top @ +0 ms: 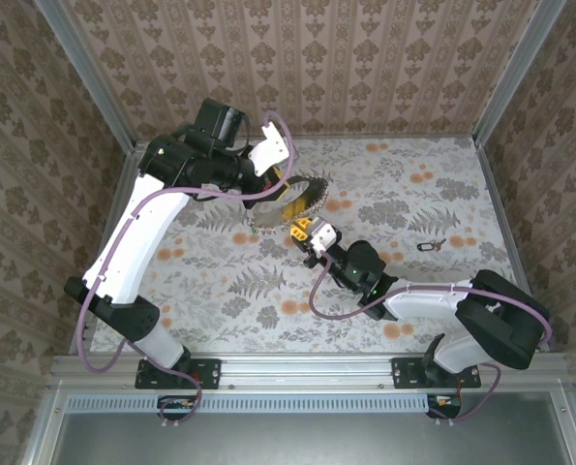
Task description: Put the keys on the keyring
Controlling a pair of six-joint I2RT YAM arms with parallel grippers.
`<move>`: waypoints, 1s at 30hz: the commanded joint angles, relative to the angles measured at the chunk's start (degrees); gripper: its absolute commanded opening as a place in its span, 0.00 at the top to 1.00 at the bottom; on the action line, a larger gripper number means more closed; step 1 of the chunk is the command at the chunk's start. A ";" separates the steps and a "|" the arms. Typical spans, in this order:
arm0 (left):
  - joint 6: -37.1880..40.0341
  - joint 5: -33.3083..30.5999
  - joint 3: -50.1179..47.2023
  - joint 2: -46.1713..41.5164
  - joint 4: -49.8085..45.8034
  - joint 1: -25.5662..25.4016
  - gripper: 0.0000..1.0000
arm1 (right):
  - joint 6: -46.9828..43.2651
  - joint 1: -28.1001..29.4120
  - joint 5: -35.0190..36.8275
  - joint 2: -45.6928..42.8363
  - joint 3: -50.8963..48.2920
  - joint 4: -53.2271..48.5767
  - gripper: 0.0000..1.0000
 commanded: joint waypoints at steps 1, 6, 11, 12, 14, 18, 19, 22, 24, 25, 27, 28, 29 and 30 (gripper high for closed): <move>-1.25 0.36 2.27 0.00 -0.51 -0.27 1.00 | -1.12 -0.16 -0.02 -1.61 -1.04 1.62 0.84; -1.25 0.36 2.43 0.15 -0.52 -0.26 1.00 | -1.67 -0.16 0.02 -1.58 -0.82 1.54 0.85; -1.56 -0.03 2.38 0.11 -0.33 -0.25 1.00 | -2.22 0.26 -0.90 -1.58 -0.86 1.28 0.85; -1.56 -0.04 2.50 0.14 -0.33 -0.27 1.00 | -2.35 0.42 -0.86 -1.58 -0.87 1.27 0.85; -1.63 -0.21 2.55 0.08 -0.32 -0.27 1.00 | -2.27 0.53 -0.79 -1.58 -1.04 1.34 0.85; -1.84 -0.39 2.50 0.08 -0.20 -0.27 1.00 | -2.38 0.89 -0.51 -1.58 -0.87 1.54 0.86; -1.84 -0.39 2.54 0.13 -0.24 -0.27 1.00 | -2.50 0.97 -0.43 -1.59 -0.78 1.58 0.86; -1.91 -0.47 2.61 0.22 -0.20 -0.27 1.00 | -3.13 1.24 0.13 -1.59 -0.41 1.79 0.87; -2.00 -0.55 2.56 0.26 -0.04 -0.27 1.00 | -3.81 1.51 0.28 -1.56 -0.25 1.71 0.88; -2.10 -0.70 2.57 0.28 -0.02 -0.27 1.00 | -4.16 1.64 0.27 -1.58 -0.11 1.80 0.87; -2.07 -0.83 2.66 0.26 -0.02 -0.24 1.00 | -4.41 1.90 0.49 -1.56 0.00 1.95 0.87; -2.17 -0.91 2.64 0.30 0.02 -0.27 1.00 | -4.54 2.01 0.69 -1.58 0.04 2.06 0.87; -2.20 -0.93 2.64 0.30 0.06 -0.27 1.00 | -4.72 2.11 1.28 -1.57 0.10 2.14 0.87; -2.26 -0.95 2.64 0.33 0.06 -0.26 1.00 | -5.08 2.31 1.76 -1.58 0.15 2.44 0.87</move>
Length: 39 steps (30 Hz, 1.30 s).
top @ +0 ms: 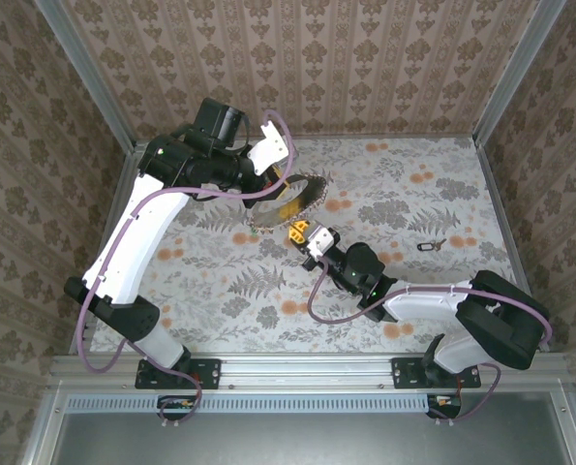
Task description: Put the keys on the keyring
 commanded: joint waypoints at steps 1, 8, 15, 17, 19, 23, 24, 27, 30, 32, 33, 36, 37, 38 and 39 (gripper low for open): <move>-1.19 0.07 2.39 0.28 0.03 -0.27 1.00 | -1.64 0.83 1.82 -1.45 0.26 2.88 0.87; -1.37 -0.16 2.29 0.34 0.00 -0.27 1.00 | -2.58 0.97 3.00 -1.11 0.98 3.86 0.86; -1.54 -0.12 2.27 0.26 0.03 -0.27 1.00 | -2.74 1.04 3.95 -0.57 1.40 4.02 0.85; -1.56 -0.20 2.20 0.34 0.09 -0.27 1.00 | -2.65 1.07 3.80 -0.54 1.48 4.05 0.85; -1.56 -0.15 2.21 0.34 0.13 -0.27 1.00 | -2.90 1.14 3.21 -0.54 1.58 3.98 0.85; -1.78 -0.52 2.28 0.35 0.45 -0.27 1.00 | -3.39 1.99 4.05 -0.49 1.67 3.27 0.85; -1.87 -0.58 2.28 0.38 0.42 -0.27 1.00 | -3.44 2.20 4.31 -0.39 1.66 3.27 0.85; -2.03 -0.77 2.22 0.41 0.61 -0.27 1.00 | -3.19 2.61 4.98 -0.05 1.58 3.51 0.85; -2.07 -0.84 2.24 0.35 0.55 -0.21 1.00 | -3.26 2.76 5.82 0.31 1.44 4.12 0.84; -2.17 -0.79 2.24 0.27 0.53 -0.21 1.00 | -3.48 2.79 6.71 0.51 1.49 5.03 0.84; -2.16 -0.70 2.25 0.32 0.49 -0.19 1.00 | -3.76 2.77 7.27 0.81 1.64 5.53 0.84; -2.16 -0.50 2.14 0.30 0.64 -0.18 1.00 | -5.00 2.74 8.84 1.36 2.46 5.77 0.84; -2.16 -0.51 2.13 0.26 0.52 -0.18 1.00 | -5.44 2.82 8.91 1.47 2.63 5.78 0.84; -2.09 -0.55 2.17 0.32 0.57 -0.18 1.00 | -5.53 2.75 8.56 1.50 2.59 5.81 0.84; -2.07 -0.65 2.14 0.27 0.49 -0.17 1.00 | -5.55 2.78 8.16 1.30 2.38 5.65 0.84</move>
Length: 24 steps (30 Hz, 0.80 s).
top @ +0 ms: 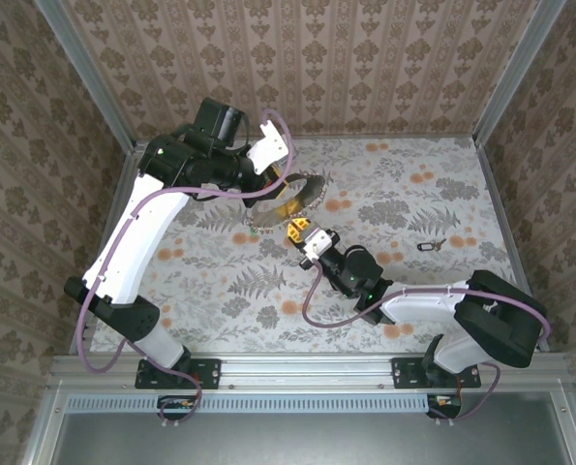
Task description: Put the keys on the keyring
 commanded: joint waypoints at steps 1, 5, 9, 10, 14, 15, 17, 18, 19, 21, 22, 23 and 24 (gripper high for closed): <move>-0.94 0.20 2.12 0.22 0.50 -0.18 1.00 | -1.48 0.34 1.11 0.32 1.32 2.35 0.84; -0.83 0.20 1.89 0.21 0.51 -0.10 1.00 | -1.47 0.33 -2.39 -1.54 -0.12 1.46 0.83; -0.65 -0.19 1.85 0.25 0.31 -0.03 1.00 | -1.32 0.27 -3.73 -3.88 -1.41 0.60 0.82; -0.66 -0.23 1.89 0.28 0.32 0.04 1.00 | -1.38 0.21 -3.71 -4.25 -1.60 0.65 0.82; -0.63 -0.33 1.97 0.30 0.07 -0.09 1.00 | -1.48 0.11 -2.61 -4.02 -1.26 0.69 0.79; -0.60 -0.26 1.95 0.26 -0.05 -0.10 1.00 | -1.57 0.05 -2.12 -3.83 -1.14 0.82 0.78; -0.59 -0.27 1.91 0.22 0.00 -0.10 1.00 | -1.58 -0.03 -1.69 -3.28 -0.90 1.34 0.76; -0.56 -0.24 1.95 0.15 -0.01 -0.10 1.00 | -1.69 -0.14 -1.66 -3.10 -0.51 1.12 0.75; -0.56 -0.19 1.90 0.09 -0.02 -0.10 1.00 | -1.66 -0.14 -1.83 -3.09 -0.21 0.80 0.76; -0.56 -0.16 1.99 0.09 0.06 -0.10 1.00 | -1.66 -0.20 -1.90 -3.09 0.34 0.93 0.75; -0.56 -0.16 2.04 0.04 0.02 -0.12 1.00 | -1.68 -0.23 -1.71 -1.33 0.62 1.01 0.75; -0.56 -0.16 2.07 0.11 0.02 -0.10 1.00 | -1.67 -0.31 -1.54 -1.04 0.90 1.04 0.76; -0.56 -0.11 1.99 0.09 0.02 -0.09 1.00 | -1.75 -0.32 -1.70 -0.83 1.14 0.98 0.77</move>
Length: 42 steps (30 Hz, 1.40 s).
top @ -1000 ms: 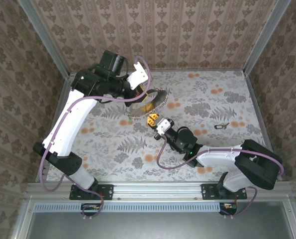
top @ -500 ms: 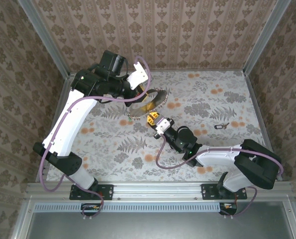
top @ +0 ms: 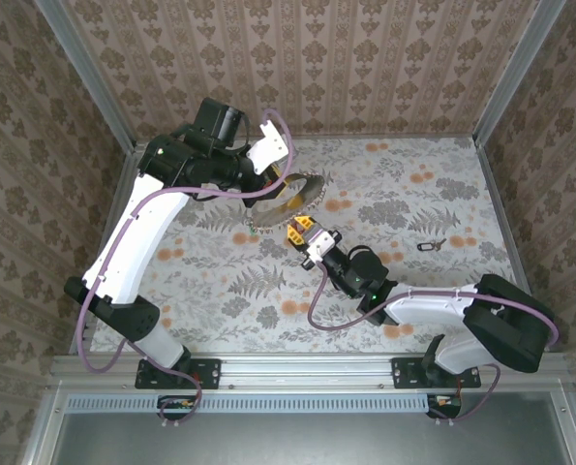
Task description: Put the keys on the keyring
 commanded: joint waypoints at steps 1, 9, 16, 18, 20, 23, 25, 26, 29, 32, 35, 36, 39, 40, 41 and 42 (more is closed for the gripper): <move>-0.56 0.22 1.99 0.15 0.02 -0.10 1.00 | -0.55 -0.23 0.43 1.46 2.00 0.76 0.78; -0.60 0.19 2.15 0.02 0.08 -0.08 1.00 | -0.53 -0.42 2.14 2.45 2.28 1.88 0.78; -0.57 -0.02 2.07 0.06 0.17 -0.10 1.00 | 0.11 -0.70 1.01 1.50 0.78 2.72 0.78; -0.56 -0.03 2.23 0.09 0.07 -0.10 1.00 | 0.60 -0.62 0.70 0.95 0.19 2.83 0.78; -0.56 -0.03 2.19 0.09 0.11 -0.10 1.00 | 0.66 -0.72 0.91 0.77 -0.09 2.81 0.79; -0.64 0.00 2.17 0.13 0.05 -0.10 1.00 | 0.74 -0.85 1.53 0.93 -0.51 3.64 0.81; -0.63 0.06 2.19 0.15 -0.01 -0.12 1.00 | 0.85 -0.84 1.98 1.12 -0.66 4.61 0.82; -0.60 0.05 2.29 0.15 -0.03 -0.10 1.00 | 0.90 -0.90 2.23 1.19 -0.72 4.99 0.82; -0.72 0.01 2.33 0.09 -0.02 -0.18 1.00 | 0.85 -1.14 2.22 1.12 -0.68 4.84 0.83; -0.65 -0.16 2.33 0.16 -0.04 -0.17 1.00 | 0.75 -1.24 2.18 0.96 -1.17 5.31 0.83; -0.65 -0.11 2.48 0.13 -0.11 -0.18 1.00 | 1.05 -1.61 3.00 0.34 -2.12 5.12 0.80; -0.65 -0.12 2.50 0.14 -0.18 -0.18 1.00 | 1.48 -2.00 3.00 0.20 -2.62 5.25 0.80; -0.49 -0.25 2.42 0.19 -0.33 -0.16 1.00 | 2.24 -2.86 2.49 -0.11 -3.64 4.80 0.80; -0.47 -0.30 2.50 0.21 -0.47 -0.12 1.00 | 2.32 -2.93 2.14 -0.11 -3.66 4.32 0.80; -0.49 -0.31 2.56 0.18 -0.53 -0.17 1.00 | 2.46 -3.04 1.81 -0.14 -3.63 3.86 0.81; -0.47 -0.29 2.53 0.33 -0.59 -0.16 1.00 | 2.59 -3.02 1.47 -0.14 -3.57 3.72 0.82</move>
